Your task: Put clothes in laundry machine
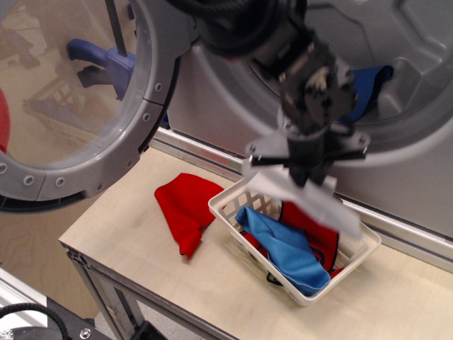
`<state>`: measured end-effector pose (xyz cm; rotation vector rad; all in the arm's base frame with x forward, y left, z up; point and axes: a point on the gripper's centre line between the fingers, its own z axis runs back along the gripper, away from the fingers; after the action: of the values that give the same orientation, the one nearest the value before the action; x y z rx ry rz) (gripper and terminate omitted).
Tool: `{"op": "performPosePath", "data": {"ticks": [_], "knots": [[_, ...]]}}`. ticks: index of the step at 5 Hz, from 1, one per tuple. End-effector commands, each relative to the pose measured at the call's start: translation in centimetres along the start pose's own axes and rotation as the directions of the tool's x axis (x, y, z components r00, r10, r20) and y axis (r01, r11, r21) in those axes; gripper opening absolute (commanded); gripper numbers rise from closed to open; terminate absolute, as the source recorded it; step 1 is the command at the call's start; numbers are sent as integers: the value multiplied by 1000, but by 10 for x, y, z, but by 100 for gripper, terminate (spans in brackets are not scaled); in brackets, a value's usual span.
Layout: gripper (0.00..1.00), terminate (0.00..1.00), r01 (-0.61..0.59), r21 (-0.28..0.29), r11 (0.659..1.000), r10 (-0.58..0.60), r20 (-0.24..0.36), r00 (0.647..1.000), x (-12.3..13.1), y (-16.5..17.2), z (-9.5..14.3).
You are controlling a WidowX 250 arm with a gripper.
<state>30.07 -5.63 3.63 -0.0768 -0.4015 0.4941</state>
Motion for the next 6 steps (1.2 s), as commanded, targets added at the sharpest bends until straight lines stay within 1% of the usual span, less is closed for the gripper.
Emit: {"op": "performPosePath", "data": {"ticks": [1,2,3,4,5,6], "knots": [[0,0,82,-193,978,-45,191,981,42,-41,57],[0,0,81,-212,974,-30,235,972,62,-50,61],[0,0,61,-212,975,-1,273,962,82,-54,55],[0,0,90,-185,979,-27,318,948,91,-61,43],[0,0,127,-171,977,-55,373,926,99,-72,32],[0,0,111,-152,982,-45,380,924,111,-79,21]]}}
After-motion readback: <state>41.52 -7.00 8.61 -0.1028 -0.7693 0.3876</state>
